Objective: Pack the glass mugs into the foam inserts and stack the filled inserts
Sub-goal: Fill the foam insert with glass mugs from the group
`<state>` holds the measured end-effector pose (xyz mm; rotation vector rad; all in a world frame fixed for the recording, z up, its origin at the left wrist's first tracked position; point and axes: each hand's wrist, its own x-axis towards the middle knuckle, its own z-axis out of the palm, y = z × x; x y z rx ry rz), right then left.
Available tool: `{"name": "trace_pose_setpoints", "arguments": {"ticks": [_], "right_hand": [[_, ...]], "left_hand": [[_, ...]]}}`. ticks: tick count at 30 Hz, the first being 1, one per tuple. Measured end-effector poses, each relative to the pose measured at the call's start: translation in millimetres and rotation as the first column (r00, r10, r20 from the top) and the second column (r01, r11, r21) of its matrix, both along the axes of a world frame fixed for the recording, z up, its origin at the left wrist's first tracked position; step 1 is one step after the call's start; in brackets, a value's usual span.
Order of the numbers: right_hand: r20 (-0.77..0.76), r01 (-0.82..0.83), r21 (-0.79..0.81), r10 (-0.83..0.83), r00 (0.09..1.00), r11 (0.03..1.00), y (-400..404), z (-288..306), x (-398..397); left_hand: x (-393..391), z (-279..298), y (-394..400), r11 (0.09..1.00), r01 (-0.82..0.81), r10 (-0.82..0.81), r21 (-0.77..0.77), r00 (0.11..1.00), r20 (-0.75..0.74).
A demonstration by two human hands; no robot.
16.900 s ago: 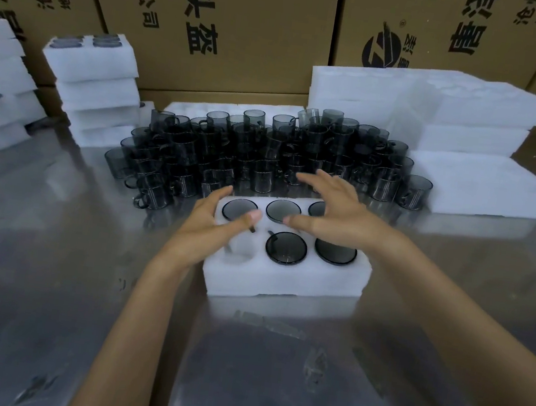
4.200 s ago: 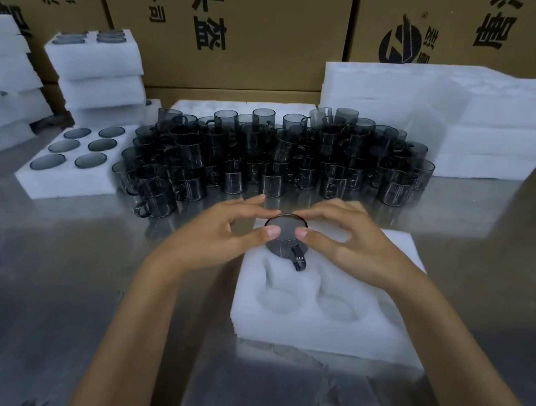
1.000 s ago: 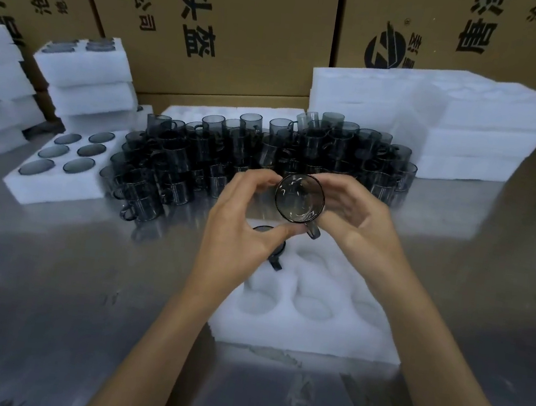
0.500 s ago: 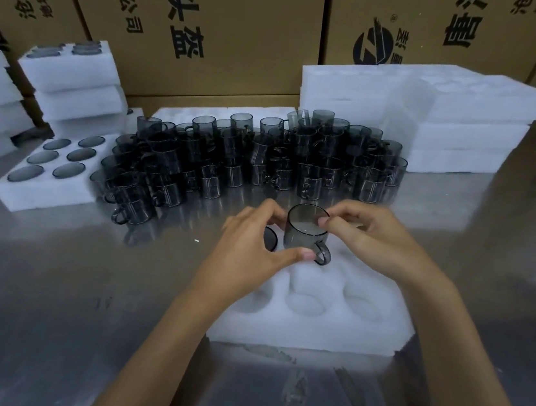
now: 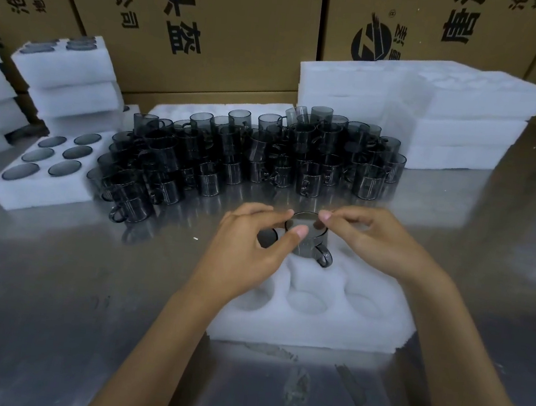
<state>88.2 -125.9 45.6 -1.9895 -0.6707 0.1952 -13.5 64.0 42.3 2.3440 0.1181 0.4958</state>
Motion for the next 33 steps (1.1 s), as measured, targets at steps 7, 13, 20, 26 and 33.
{"name": "trace_pose_setpoints", "arguments": {"ticks": [7,13,20,26,33], "right_hand": [[-0.072,-0.02,0.049,0.023,0.997,0.999,-0.1,0.4,0.2],[-0.114,-0.01,0.095,0.021,0.993,0.995,1.7,-2.4,3.9],[-0.071,-0.013,0.056,0.017,0.997,0.998,2.0,-4.7,8.9],[0.022,-0.038,-0.154,0.041,0.999,0.987,-0.4,-6.4,10.9],[0.047,-0.01,-0.158,0.018,0.999,0.987,-0.3,-7.3,9.7]], "left_hand": [[1.8,1.0,3.5,0.998,0.052,-0.053,-0.041,0.999,-0.011],[2.6,2.0,4.6,0.998,0.054,-0.052,0.023,0.995,-0.088],[5.6,0.6,5.6,0.997,0.046,-0.04,0.063,0.996,-0.084],[8.1,-1.2,2.9,0.991,0.026,-0.013,0.131,0.995,-0.099],[11.8,-6.1,2.9,0.985,0.032,-0.017,0.167,0.996,-0.09]]}}
